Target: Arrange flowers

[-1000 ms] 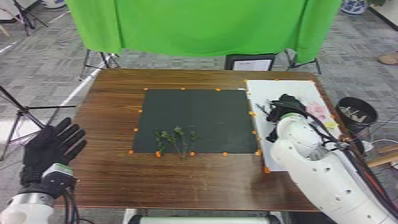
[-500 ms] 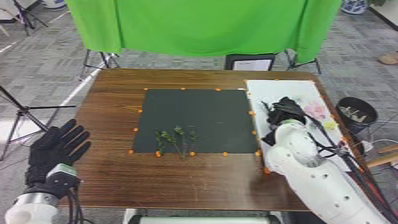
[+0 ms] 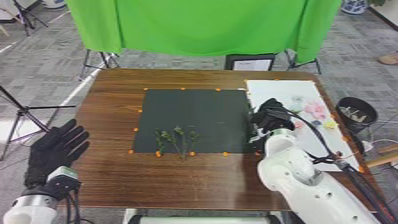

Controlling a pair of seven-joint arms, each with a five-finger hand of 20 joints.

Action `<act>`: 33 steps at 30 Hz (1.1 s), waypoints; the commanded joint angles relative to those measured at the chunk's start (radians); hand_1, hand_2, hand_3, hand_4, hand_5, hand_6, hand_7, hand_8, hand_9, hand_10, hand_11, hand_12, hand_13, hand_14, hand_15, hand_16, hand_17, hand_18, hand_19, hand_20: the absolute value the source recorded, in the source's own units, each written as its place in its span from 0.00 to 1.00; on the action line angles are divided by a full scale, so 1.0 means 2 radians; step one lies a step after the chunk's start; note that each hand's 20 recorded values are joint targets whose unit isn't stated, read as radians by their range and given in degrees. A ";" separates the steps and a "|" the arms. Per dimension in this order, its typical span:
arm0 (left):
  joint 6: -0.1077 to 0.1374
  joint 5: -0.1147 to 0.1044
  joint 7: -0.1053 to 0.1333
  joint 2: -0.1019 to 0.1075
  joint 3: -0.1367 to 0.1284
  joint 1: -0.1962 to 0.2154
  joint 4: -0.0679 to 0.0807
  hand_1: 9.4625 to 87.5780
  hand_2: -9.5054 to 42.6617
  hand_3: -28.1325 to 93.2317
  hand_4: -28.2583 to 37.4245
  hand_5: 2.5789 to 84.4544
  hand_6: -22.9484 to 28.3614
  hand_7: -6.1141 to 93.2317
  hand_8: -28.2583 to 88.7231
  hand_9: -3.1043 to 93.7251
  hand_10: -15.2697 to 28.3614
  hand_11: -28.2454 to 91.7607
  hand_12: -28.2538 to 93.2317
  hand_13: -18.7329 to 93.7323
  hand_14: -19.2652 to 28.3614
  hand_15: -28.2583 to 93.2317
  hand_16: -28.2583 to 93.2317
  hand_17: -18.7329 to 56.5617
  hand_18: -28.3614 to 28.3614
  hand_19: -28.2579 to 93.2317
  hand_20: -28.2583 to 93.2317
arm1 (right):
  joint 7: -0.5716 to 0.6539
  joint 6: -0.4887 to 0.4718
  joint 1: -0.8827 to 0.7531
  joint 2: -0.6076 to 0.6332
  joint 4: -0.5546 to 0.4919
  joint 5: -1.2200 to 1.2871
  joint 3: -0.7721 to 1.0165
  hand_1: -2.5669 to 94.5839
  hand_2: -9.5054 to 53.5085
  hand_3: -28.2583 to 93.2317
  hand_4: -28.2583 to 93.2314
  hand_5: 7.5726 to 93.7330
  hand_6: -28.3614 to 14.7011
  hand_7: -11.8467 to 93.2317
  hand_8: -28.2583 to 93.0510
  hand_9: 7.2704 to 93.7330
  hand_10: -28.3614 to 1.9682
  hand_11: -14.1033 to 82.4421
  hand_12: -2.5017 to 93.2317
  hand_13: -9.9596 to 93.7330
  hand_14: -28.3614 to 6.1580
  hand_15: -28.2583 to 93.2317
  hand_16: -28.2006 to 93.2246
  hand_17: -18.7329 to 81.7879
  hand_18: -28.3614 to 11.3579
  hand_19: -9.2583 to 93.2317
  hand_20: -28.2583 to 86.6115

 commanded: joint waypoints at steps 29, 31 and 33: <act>0.003 -0.015 0.002 0.001 0.005 -0.024 0.000 0.23 0.42 0.85 0.03 0.47 0.65 0.20 0.17 0.38 0.74 0.41 0.34 0.36 0.76 0.53 0.18 0.14 0.79 0.55 0.31 | 0.070 -0.057 -0.021 -0.072 -0.019 -0.037 -0.045 0.55 0.00 0.85 0.04 0.75 0.55 0.41 0.27 0.87 0.53 0.29 0.40 0.88 0.56 0.68 0.46 0.67 0.15 1.00 0.49; 0.005 -0.018 0.006 0.003 0.004 -0.019 -0.001 0.23 0.42 0.85 0.03 0.47 0.65 0.20 0.17 0.38 0.74 0.41 0.34 0.36 0.76 0.53 0.18 0.14 0.79 0.55 0.31 | 0.068 -0.065 -0.022 -0.073 -0.024 -0.037 -0.044 0.54 0.00 0.85 0.05 0.74 0.53 0.37 0.26 0.85 0.51 0.32 0.37 0.87 0.56 0.68 0.46 0.67 0.15 1.00 0.49; 0.006 -0.021 0.006 0.000 0.003 -0.018 -0.002 0.23 0.42 0.85 0.03 0.47 0.65 0.20 0.17 0.38 0.74 0.41 0.34 0.36 0.76 0.53 0.18 0.14 0.79 0.55 0.31 | 0.067 -0.065 -0.024 -0.074 -0.026 -0.043 -0.044 0.52 0.00 0.86 0.05 0.74 0.53 0.34 0.25 0.85 0.50 0.33 0.36 0.87 0.55 0.68 0.45 0.66 0.14 1.00 0.48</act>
